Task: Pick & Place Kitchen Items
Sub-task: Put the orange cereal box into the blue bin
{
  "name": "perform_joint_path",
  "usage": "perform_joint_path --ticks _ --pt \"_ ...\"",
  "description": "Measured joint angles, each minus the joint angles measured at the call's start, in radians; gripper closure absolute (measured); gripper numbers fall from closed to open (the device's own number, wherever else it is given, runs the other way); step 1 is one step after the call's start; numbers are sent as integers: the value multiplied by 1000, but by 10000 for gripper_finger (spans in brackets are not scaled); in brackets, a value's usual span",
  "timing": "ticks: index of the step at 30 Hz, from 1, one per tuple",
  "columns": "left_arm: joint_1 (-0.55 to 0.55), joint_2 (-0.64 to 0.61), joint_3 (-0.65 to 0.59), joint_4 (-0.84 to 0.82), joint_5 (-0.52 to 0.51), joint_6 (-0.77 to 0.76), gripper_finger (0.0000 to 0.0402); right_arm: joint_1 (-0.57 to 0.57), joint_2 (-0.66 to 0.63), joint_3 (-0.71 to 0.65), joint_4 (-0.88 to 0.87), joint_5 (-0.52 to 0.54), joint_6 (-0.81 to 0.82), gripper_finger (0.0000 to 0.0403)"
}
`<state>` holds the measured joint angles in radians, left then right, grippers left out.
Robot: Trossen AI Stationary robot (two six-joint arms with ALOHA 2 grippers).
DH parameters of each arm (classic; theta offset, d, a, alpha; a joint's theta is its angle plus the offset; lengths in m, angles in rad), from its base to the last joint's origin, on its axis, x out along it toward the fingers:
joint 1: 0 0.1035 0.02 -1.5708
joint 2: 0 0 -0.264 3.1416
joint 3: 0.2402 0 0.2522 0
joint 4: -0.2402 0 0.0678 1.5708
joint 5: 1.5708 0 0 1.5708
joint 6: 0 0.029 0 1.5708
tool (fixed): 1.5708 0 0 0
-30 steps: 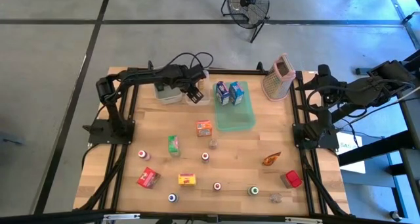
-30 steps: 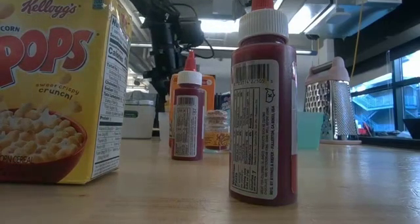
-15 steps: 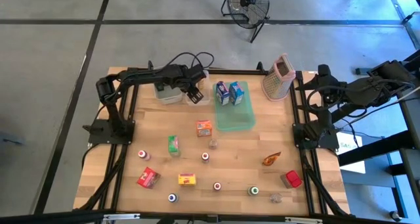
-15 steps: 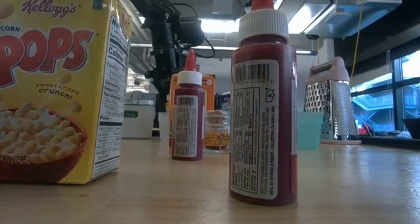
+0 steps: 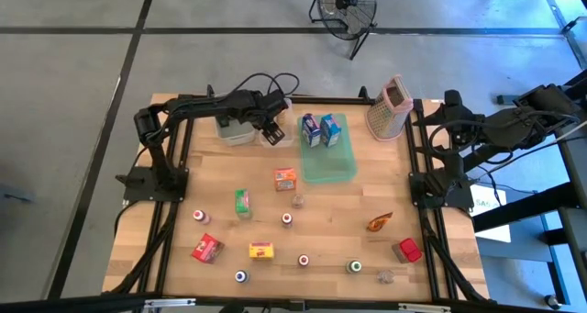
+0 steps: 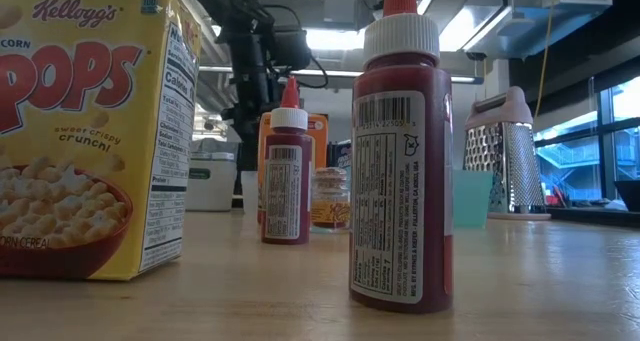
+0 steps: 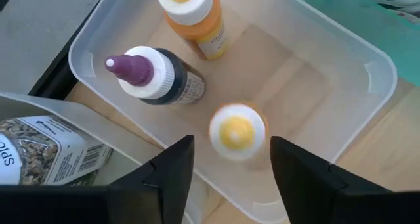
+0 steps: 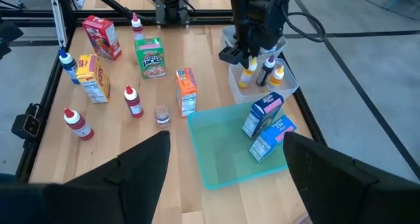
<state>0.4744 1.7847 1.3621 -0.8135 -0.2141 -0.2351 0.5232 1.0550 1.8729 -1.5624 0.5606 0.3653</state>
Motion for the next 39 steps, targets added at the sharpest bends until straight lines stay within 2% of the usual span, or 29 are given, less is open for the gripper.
perform_joint_path --ticks 9,18,23,33,39 --pt "0 53 0 -5 33 13 197 0 0 0 0 0 0 103" --pt "0 21 0 -12 50 14 200 0 0 0 0 15 2 103" --pt "0 10 10 -71 51 14 201 0 0 0 0 15 2 103" --pt "-1 8 164 -245 52 13 201 0 0 0 0 15 5 103" --pt "-2 8 294 -438 81 -17 199 0 0 0 -5 0 5 103"
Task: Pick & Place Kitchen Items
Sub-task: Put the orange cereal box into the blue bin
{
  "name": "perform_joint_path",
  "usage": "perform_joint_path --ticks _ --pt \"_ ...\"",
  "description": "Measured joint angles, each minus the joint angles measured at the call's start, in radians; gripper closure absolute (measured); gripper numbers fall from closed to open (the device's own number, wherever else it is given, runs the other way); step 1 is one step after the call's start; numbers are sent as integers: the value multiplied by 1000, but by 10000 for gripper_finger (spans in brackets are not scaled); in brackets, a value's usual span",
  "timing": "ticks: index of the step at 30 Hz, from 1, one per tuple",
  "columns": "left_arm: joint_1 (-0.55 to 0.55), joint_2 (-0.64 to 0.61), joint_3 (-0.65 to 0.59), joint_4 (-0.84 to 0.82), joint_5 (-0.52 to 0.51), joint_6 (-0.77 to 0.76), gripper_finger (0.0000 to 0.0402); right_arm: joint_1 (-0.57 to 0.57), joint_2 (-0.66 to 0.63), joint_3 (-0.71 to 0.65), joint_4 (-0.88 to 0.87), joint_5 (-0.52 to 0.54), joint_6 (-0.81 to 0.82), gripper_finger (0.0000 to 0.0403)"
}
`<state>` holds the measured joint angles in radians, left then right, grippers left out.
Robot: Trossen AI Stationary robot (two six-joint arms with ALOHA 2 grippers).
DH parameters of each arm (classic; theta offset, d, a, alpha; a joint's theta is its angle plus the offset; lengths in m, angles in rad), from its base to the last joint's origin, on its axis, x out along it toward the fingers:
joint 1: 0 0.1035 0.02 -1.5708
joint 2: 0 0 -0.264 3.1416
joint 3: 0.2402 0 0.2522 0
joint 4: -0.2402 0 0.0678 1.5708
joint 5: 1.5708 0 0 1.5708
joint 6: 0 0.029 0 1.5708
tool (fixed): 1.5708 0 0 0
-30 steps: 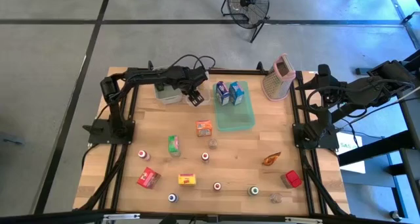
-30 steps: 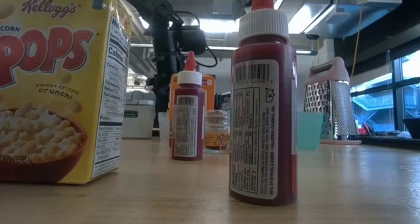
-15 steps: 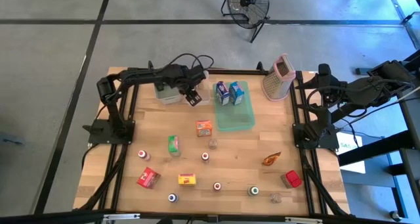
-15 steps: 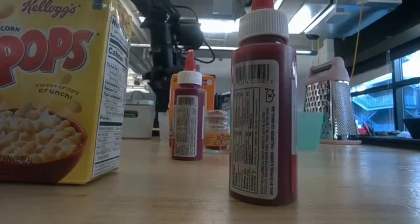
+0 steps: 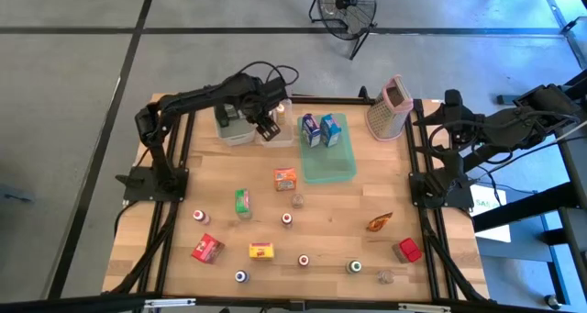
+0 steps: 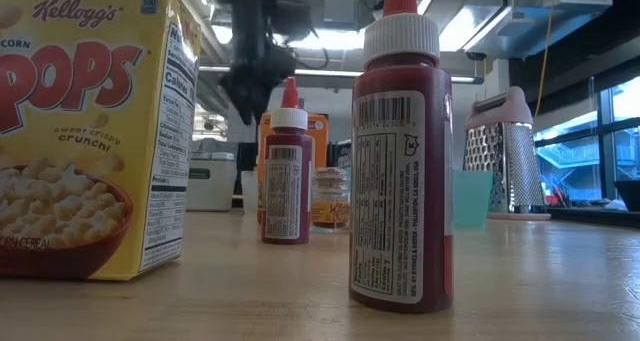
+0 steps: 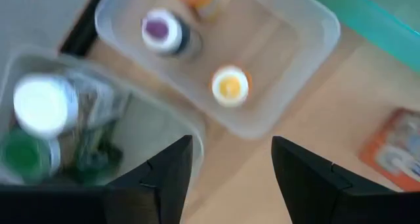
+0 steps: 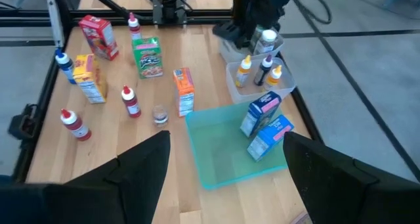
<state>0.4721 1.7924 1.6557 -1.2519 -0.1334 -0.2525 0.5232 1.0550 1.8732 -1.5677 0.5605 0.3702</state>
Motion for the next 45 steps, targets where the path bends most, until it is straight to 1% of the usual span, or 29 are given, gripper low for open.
perform_joint_path --ticks 4,8,10,12,14,21,25,28,32,35,37,41,45 --pt "-1 0 90 -167 57 -80 203 0 0 0 0 -41 0 103" --pt "-21 0 152 -318 111 -114 203 0 0 0 -3 -50 14 103" --pt "-46 -9 159 -318 153 -128 202 0 0 0 -3 -50 16 103" --pt "-73 -36 159 -302 223 -132 201 0 0 0 -4 -50 16 103" --pt "-111 -60 161 -314 239 -167 202 0 0 -2 -3 -50 16 103" --pt "-250 -129 161 -321 209 -299 202 0 -1 -81 -2 -49 15 102" --pt "-337 -140 159 -319 159 -379 203 0 1 -134 24 -49 11 102" --pt "-375 -147 160 -320 159 -410 201 0 2 -164 52 -49 10 102" --pt "-401 -144 159 -318 139 -397 200 0 3 -187 107 -50 8 102" --pt "-420 -144 159 -318 121 -363 191 0 7 -192 152 -81 27 102" --pt "-427 -148 159 -311 101 -321 177 0 14 -193 174 -127 45 102" --pt "-433 -149 159 -305 70 -214 140 0 32 -193 224 -256 39 102" --pt "-433 -149 159 -305 42 -137 102 0 63 -193 299 -274 40 101"
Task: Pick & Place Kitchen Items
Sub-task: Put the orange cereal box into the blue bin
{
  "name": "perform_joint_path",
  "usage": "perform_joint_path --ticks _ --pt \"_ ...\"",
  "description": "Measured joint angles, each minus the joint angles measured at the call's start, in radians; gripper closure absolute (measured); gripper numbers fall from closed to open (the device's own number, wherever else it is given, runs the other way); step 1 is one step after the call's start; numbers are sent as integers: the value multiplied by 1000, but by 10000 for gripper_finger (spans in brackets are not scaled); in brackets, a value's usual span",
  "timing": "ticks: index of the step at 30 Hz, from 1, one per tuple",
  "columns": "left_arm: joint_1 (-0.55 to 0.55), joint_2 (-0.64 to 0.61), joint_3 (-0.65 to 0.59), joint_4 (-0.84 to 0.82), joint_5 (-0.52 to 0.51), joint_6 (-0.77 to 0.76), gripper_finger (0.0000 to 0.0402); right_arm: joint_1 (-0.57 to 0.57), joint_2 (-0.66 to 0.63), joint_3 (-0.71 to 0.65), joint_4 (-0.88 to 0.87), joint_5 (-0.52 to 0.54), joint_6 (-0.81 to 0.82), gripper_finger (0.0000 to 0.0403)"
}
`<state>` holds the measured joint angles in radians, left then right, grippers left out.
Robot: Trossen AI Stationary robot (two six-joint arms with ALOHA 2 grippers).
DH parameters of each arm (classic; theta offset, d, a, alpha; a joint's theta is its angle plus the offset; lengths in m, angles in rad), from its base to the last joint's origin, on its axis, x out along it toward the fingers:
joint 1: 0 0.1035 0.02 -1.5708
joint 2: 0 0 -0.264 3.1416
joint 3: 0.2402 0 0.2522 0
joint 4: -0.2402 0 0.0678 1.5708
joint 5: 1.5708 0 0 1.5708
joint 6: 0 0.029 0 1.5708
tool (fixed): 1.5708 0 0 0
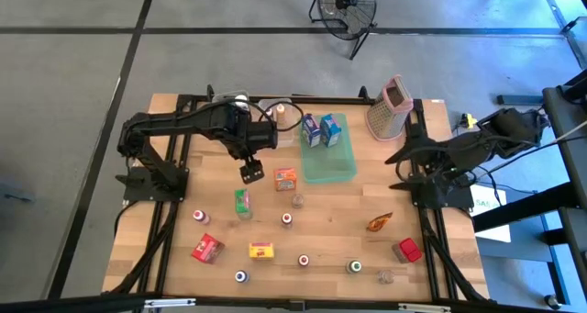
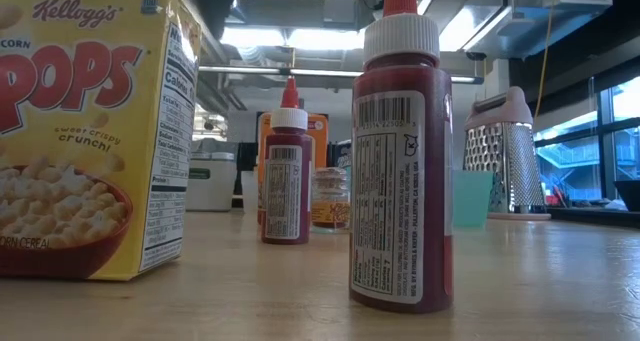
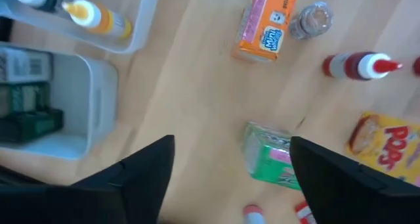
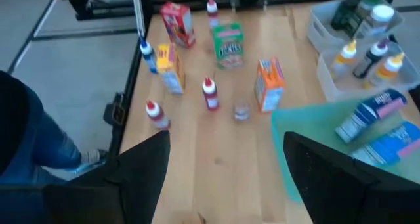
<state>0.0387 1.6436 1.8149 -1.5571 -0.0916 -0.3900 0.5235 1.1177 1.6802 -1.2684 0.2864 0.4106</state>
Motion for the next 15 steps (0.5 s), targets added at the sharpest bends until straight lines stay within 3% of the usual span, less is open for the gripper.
perform_joint_path --ticks 7,12,15 --pt "-50 -16 -1 -13 -7 93 73 0 76 0 124 -4 -6 86" --pt "-96 -90 -13 -16 -47 68 72 0 131 0 220 -49 46 83" --pt "-127 -147 -32 -16 -73 6 73 0 174 0 291 -24 -6 83"
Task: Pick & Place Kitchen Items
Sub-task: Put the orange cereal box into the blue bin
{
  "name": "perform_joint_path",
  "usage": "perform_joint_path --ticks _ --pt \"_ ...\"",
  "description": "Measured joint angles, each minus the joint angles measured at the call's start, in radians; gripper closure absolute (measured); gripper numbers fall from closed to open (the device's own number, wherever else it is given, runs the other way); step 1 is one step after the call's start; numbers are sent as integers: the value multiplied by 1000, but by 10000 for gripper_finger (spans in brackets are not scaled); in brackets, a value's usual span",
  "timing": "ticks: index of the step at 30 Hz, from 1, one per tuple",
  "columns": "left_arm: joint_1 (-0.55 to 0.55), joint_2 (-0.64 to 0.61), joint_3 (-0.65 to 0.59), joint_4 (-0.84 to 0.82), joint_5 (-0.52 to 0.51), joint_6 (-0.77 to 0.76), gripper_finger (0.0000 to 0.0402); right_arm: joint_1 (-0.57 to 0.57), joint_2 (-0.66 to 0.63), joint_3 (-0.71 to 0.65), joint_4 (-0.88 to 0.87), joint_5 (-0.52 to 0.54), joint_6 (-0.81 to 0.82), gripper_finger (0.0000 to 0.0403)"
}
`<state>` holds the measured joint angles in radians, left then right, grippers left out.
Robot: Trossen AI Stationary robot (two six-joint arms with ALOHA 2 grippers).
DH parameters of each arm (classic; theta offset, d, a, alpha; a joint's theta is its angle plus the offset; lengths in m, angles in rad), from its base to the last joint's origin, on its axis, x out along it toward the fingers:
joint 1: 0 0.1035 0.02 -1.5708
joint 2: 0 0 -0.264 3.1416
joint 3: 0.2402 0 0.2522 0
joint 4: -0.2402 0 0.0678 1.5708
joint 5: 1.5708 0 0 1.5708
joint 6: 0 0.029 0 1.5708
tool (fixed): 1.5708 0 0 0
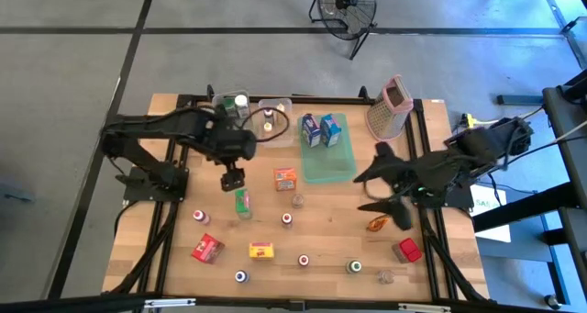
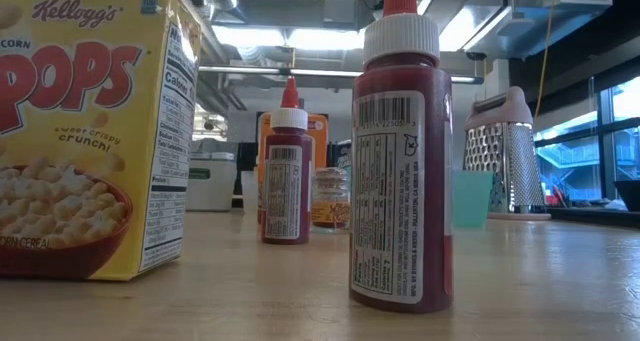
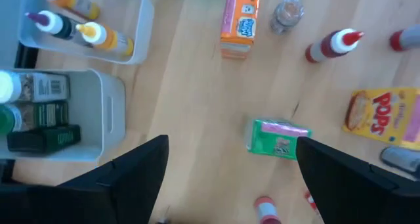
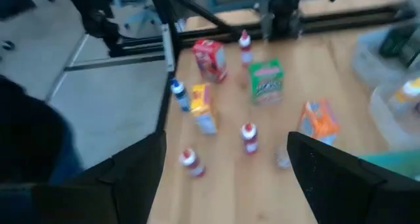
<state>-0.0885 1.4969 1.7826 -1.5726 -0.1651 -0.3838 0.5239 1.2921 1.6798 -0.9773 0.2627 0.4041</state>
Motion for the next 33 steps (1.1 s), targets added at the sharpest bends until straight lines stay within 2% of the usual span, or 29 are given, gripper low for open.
perform_joint_path --ticks 3,5,10,13,21,28,33 --pt "-28 -55 -27 3 -9 -72 74 -18 47 0 50 96 -136 83" --pt "-50 -84 -56 5 -25 -124 74 -47 73 0 82 102 -216 83" --pt "-113 -135 -153 6 -79 -238 73 -159 123 0 152 -20 -333 83" --pt "-148 -141 -209 11 -80 -281 75 -231 159 0 155 -56 -383 83" --pt "-245 -141 -301 8 -87 -378 73 -391 323 0 201 -253 -379 83" --pt "-339 -143 -303 5 -154 -435 73 -435 496 0 242 -259 -367 85" --pt "-404 -144 -303 5 -176 -474 74 -446 575 0 261 -234 -367 94"
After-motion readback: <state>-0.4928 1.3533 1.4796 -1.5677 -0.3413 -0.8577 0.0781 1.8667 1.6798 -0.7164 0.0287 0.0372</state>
